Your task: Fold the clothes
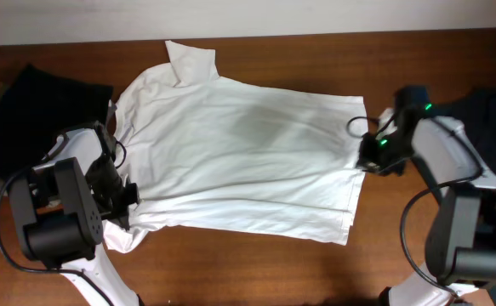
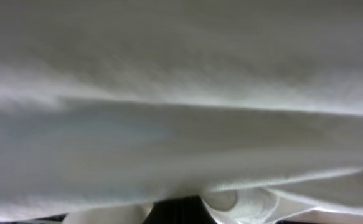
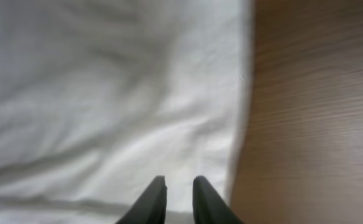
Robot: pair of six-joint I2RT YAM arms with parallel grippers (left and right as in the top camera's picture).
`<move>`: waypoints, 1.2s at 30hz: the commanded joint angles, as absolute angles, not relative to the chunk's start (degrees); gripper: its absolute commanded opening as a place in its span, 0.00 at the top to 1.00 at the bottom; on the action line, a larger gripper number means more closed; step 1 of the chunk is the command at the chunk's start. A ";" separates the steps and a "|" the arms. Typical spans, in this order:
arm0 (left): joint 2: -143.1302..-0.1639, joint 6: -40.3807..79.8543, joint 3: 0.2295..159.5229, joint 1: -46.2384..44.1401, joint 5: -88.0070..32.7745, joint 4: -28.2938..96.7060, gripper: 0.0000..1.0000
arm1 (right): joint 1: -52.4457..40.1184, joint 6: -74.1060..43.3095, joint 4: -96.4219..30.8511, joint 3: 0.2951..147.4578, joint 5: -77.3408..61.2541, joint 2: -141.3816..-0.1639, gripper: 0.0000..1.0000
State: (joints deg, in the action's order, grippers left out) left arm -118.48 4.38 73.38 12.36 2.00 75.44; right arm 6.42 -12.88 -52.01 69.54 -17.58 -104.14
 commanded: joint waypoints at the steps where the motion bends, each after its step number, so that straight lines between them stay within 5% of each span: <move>1: -117.27 5.32 73.25 12.12 2.37 75.20 0.98 | 3.68 -15.62 -41.85 61.80 -20.45 -104.79 0.85; 4: -117.21 5.32 73.76 12.10 2.37 75.18 0.93 | 4.08 -23.27 -30.65 57.84 -11.03 -106.80 0.92; 13: -109.89 -0.12 78.72 11.70 -4.64 72.25 0.83 | 10.28 -21.61 -16.95 62.26 -5.28 -110.02 0.87; 15: -108.07 -3.25 78.72 10.74 -8.43 70.28 0.82 | 11.38 -15.18 -19.66 65.47 -13.89 -109.06 0.69; 17: -106.43 -7.88 78.72 8.56 -13.45 66.74 0.82 | 12.14 -12.40 -25.74 69.45 -21.19 -106.45 0.61; 25: -111.77 -18.11 78.70 -4.58 -17.45 35.62 0.96 | 8.93 -11.14 -53.47 75.09 -26.44 -96.77 0.62; 31: -122.06 -17.28 78.70 -4.19 -14.33 13.39 1.00 | 5.87 -10.90 -57.12 75.07 -26.59 -96.77 0.62; 36: -128.25 -15.62 78.72 -1.43 -7.49 9.08 1.00 | 1.32 -10.22 -57.17 75.07 -26.30 -96.77 0.61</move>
State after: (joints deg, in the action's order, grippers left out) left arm -124.27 -16.64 78.85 -3.86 -13.23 8.71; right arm 3.29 -11.33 -57.04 74.67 -25.65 -97.19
